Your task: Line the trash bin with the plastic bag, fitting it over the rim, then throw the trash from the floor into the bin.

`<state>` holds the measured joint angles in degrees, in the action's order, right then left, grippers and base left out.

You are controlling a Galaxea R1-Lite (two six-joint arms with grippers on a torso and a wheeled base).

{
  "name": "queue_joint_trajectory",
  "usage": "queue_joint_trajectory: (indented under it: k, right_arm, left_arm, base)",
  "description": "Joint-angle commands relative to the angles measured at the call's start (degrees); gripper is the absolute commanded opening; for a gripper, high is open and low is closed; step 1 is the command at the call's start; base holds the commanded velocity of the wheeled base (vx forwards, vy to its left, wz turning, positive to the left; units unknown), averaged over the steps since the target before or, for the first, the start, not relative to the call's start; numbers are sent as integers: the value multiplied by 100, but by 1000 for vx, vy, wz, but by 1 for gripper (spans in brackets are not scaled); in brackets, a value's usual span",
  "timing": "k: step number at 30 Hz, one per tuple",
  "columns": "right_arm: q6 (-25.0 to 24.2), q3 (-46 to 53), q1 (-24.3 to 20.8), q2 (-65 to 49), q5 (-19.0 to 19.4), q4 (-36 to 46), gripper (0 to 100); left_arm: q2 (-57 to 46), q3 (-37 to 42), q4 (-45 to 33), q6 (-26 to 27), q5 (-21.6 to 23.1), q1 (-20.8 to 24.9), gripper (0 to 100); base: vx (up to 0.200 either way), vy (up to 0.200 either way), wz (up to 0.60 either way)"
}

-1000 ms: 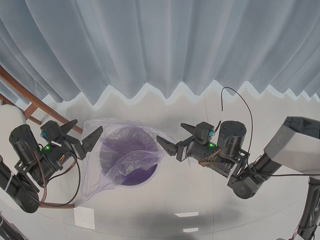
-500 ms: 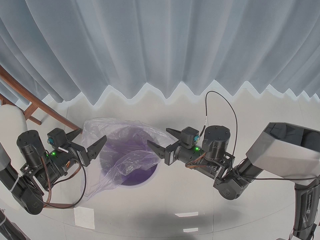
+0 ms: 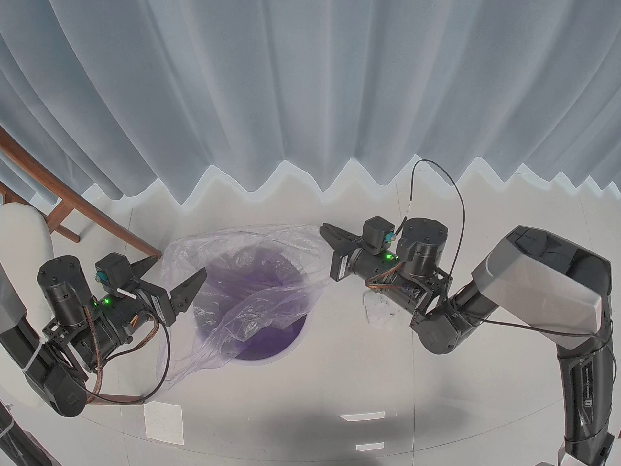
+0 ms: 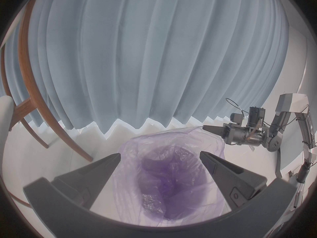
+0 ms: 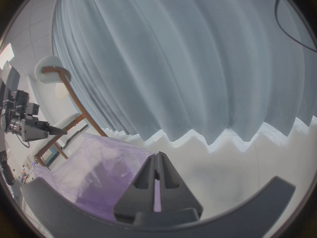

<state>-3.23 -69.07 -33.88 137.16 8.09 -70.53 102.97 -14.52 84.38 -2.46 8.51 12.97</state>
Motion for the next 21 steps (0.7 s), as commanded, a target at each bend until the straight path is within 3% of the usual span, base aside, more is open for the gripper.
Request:
queue_joint_trajectory:
  k: [1, 7, 21]
  right_arm:
    - [-2, -405, 241, 373, -1, 75, 0]
    - [7, -959, 259, 927, -1, 110, 0]
    - [7, -1565, 276, 1621, -1, 391, 0]
  left_arm:
    - [223, 54, -1, 0, -7, -31, 100]
    - [750, 10, 447, 211, 28, -365, 100]
    - [1058, -95, 456, 264, 28, -655, 100]
  base:
    - [0, 0, 0]
    - [0, 0, 0]
    - [0, 0, 0]
